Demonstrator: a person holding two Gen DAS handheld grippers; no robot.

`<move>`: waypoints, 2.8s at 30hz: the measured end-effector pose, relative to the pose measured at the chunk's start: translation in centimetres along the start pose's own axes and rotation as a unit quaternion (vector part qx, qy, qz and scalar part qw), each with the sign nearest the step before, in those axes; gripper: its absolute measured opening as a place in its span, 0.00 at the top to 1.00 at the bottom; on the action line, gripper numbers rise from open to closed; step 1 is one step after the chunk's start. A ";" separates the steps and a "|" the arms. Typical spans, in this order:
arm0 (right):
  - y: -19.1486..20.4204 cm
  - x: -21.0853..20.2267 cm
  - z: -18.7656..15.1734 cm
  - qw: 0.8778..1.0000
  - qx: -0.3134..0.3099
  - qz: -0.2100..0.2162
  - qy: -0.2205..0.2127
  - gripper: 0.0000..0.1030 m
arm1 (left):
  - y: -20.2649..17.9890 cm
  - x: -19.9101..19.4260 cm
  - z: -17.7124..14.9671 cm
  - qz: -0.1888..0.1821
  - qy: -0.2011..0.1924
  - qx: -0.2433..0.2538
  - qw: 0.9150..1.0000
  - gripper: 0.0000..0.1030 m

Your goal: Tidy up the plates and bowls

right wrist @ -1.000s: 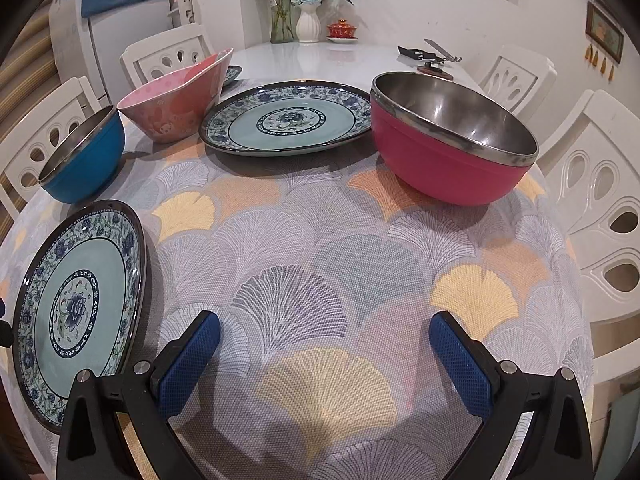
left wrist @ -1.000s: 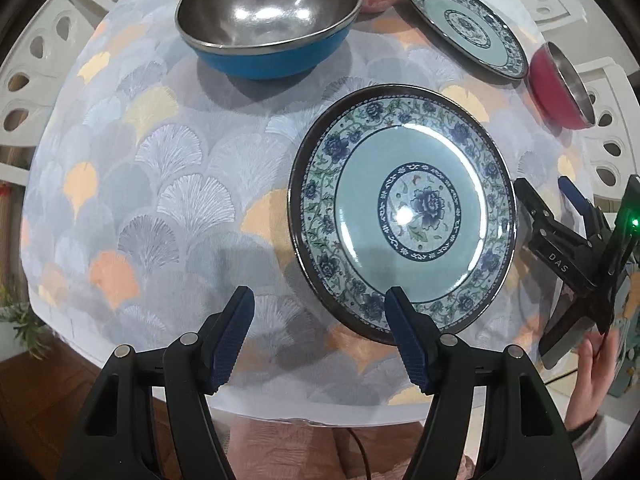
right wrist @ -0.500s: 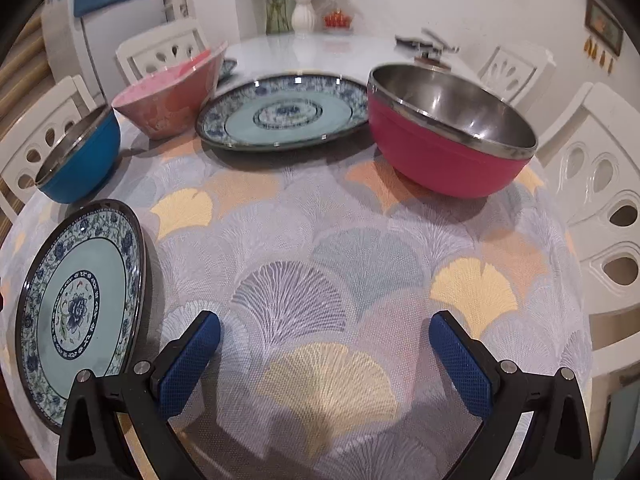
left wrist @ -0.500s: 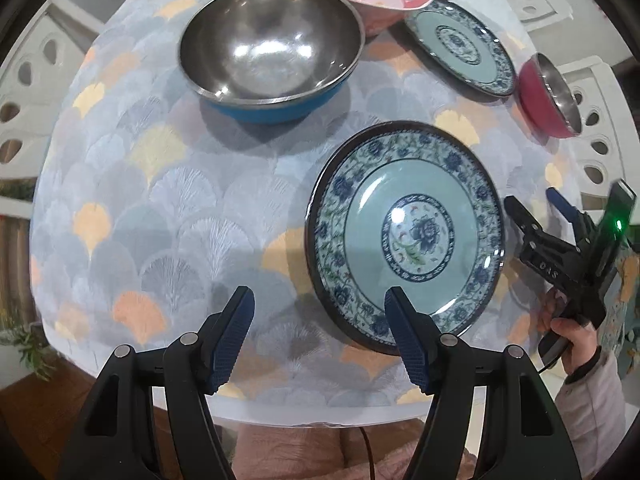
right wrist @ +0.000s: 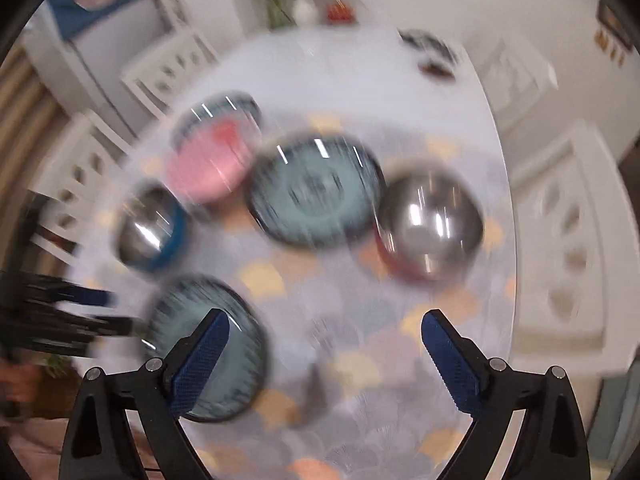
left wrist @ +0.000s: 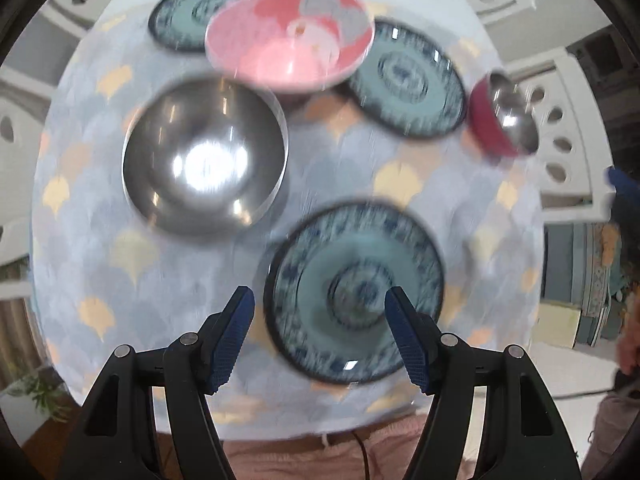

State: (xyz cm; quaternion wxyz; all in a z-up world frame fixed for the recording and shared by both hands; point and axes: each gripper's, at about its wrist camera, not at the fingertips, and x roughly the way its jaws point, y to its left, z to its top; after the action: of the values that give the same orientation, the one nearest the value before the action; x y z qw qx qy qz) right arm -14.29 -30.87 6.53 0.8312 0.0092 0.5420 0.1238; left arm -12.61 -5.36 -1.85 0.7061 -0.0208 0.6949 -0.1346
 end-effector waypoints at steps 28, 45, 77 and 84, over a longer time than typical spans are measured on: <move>-9.2 23.6 18.7 0.961 -0.058 0.163 0.216 0.10 | -5.4 10.3 12.0 -0.028 -0.026 -0.211 0.977 0.38; -6.1 26.3 17.4 0.946 -0.093 0.156 0.267 0.25 | -5.8 10.9 14.5 -0.007 -0.047 -0.197 0.979 0.43; -7.8 19.2 19.6 0.964 -0.068 0.150 0.207 0.25 | -7.6 4.6 13.1 -0.020 -0.108 -0.149 0.983 0.43; -7.3 16.8 19.5 0.966 -0.055 0.165 0.190 0.25 | -7.5 2.7 12.2 -0.002 -0.120 -0.138 0.983 0.43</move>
State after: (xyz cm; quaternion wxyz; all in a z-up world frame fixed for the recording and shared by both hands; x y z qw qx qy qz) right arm 11.15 -32.00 -1.62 0.6801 0.0285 0.6735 0.2882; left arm -1.83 -15.10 -2.48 0.7742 -0.1356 0.6173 -0.0350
